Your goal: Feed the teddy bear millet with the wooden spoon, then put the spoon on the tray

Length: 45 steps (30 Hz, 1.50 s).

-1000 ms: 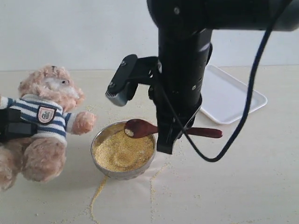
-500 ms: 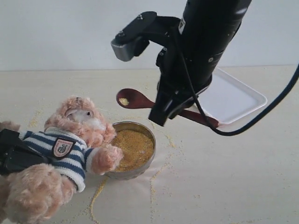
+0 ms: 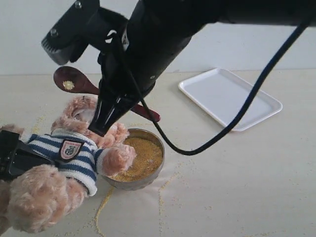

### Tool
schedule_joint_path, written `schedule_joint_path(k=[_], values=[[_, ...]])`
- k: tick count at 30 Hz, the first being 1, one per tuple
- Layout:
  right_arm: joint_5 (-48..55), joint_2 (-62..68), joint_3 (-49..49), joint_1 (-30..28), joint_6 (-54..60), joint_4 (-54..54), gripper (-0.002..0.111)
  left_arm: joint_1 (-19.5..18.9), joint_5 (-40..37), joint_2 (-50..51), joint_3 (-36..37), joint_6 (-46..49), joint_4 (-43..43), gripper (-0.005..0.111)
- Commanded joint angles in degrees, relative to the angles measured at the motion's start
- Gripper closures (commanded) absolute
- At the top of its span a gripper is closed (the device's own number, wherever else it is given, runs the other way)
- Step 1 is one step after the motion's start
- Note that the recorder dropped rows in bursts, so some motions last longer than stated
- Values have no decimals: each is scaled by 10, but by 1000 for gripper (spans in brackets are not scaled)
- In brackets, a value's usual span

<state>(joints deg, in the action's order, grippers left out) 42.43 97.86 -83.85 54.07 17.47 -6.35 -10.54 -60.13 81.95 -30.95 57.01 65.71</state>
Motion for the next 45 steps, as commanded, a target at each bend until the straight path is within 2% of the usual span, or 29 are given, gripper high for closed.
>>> schedule_joint_path(k=[1, 7, 13, 21, 35, 45], values=[[27, 25, -3, 27, -16, -87, 108, 4, -16, -4, 3, 4, 16, 102], [44, 47, -1, 67, -82, -235, 108, 4, -20, -4, 3, 20, 26, 102], [116, 61, -1, 110, -142, -389, 108, 4, -20, -4, 3, 20, 26, 102], [130, 62, -1, 138, -175, -452, 108, 4, -20, -4, 3, 22, 26, 102], [148, 68, -1, 139, -175, -454, 108, 4, -22, -4, 3, 31, 28, 102], [150, 68, -1, 145, -113, -474, 108, 4, -23, -4, 3, 65, 55, 102]])
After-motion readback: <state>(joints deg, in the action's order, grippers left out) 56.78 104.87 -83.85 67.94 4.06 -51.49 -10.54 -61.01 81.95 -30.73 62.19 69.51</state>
